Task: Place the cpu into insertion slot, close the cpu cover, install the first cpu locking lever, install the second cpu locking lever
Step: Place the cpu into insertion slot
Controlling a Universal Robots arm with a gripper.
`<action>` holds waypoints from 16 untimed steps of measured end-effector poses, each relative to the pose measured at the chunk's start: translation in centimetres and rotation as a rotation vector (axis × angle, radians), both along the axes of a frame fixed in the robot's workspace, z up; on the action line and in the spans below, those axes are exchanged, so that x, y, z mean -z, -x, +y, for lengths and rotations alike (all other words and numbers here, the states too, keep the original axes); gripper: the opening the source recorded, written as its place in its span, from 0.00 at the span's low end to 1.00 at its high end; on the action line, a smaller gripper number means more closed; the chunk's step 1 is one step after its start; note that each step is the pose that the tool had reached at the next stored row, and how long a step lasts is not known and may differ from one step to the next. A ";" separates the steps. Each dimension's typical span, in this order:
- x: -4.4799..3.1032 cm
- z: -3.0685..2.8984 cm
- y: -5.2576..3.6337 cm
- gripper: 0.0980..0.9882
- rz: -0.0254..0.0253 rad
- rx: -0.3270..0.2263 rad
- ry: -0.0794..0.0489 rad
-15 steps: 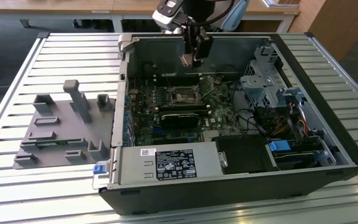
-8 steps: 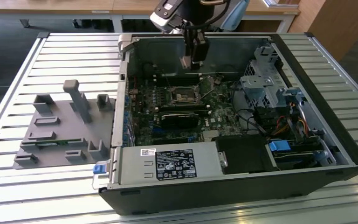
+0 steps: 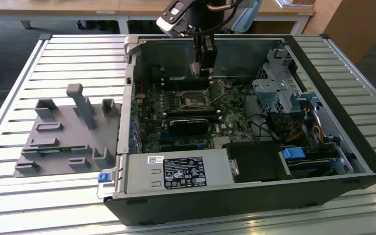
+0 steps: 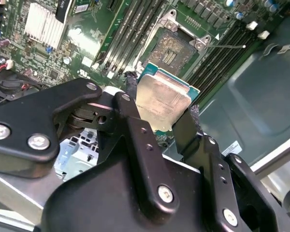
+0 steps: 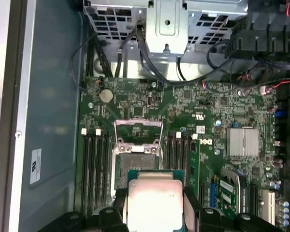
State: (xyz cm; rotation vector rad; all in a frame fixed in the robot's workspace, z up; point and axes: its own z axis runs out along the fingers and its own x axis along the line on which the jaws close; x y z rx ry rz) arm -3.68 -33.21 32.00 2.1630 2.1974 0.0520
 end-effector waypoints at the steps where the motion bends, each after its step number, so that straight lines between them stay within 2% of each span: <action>1: 0.10 0.00 0.00 0.50 -0.0016 0.000 -0.001; 3: 0.24 0.00 0.04 0.50 -0.0074 0.000 -0.002; 5: 0.40 0.00 0.08 0.50 -0.0106 0.000 -0.006; 16: 2.09 0.00 0.10 0.50 -0.0115 0.000 -0.008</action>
